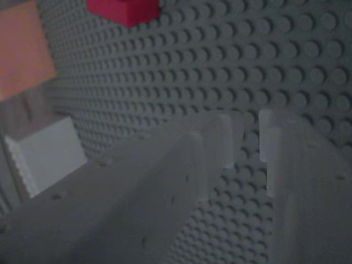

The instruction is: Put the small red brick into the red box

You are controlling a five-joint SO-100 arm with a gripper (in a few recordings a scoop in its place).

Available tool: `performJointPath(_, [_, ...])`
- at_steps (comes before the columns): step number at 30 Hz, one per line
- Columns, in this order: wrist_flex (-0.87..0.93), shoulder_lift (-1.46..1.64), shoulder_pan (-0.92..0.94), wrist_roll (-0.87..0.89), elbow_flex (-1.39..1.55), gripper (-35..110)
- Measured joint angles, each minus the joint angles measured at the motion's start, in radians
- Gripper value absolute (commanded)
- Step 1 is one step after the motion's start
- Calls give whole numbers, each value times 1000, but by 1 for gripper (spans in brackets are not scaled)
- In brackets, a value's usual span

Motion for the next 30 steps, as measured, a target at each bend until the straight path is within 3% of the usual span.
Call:
performJointPath(7, [-103, -268, 0, -34, -129, 0])
performJointPath(12, [-225, -561, 5, -273, -284, 0])
performJointPath(19, [-380, -934, 37, -753, -446, 0])
performJointPath(30, [-414, -1374, 95, -1097, -750, 0])
